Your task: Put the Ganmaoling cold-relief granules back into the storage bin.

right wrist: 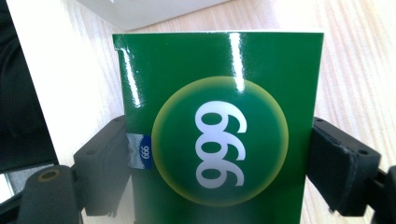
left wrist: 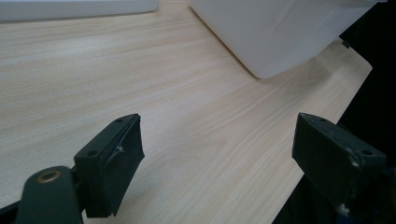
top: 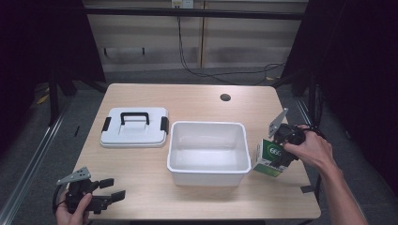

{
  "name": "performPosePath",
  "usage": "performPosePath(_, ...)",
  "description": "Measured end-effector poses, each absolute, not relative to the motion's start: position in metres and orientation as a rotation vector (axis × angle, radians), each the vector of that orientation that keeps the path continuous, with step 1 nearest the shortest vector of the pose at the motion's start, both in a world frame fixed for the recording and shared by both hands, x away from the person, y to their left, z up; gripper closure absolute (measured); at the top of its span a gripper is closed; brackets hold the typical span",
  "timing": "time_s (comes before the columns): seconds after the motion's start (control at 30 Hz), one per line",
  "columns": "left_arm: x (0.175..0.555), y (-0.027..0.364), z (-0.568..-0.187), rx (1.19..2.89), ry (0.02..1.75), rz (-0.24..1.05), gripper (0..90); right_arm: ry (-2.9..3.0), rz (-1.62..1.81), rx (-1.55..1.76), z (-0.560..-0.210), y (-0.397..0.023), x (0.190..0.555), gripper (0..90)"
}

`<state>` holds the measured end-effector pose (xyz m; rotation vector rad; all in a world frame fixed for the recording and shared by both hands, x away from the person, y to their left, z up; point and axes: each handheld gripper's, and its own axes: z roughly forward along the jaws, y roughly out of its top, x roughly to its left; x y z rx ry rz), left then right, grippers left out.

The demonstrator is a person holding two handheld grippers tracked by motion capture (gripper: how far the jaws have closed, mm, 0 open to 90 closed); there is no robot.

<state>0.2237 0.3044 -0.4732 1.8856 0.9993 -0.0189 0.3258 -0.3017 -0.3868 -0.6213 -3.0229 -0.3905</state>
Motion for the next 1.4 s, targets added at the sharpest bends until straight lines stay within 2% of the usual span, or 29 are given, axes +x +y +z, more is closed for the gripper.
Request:
performPosePath(0.63, 0.223, 0.304, -0.473, 1.878, 1.002, -0.019, 16.3, -3.033, -0.637, -0.722, -0.373, -0.327, 0.309, 16.0)
performPosePath(1.4, 0.223, 0.304, -0.473, 1.882, 1.002, -0.021, 16.3, -3.057, -0.843, -0.751, -0.348, -0.340, 0.292, 16.0)
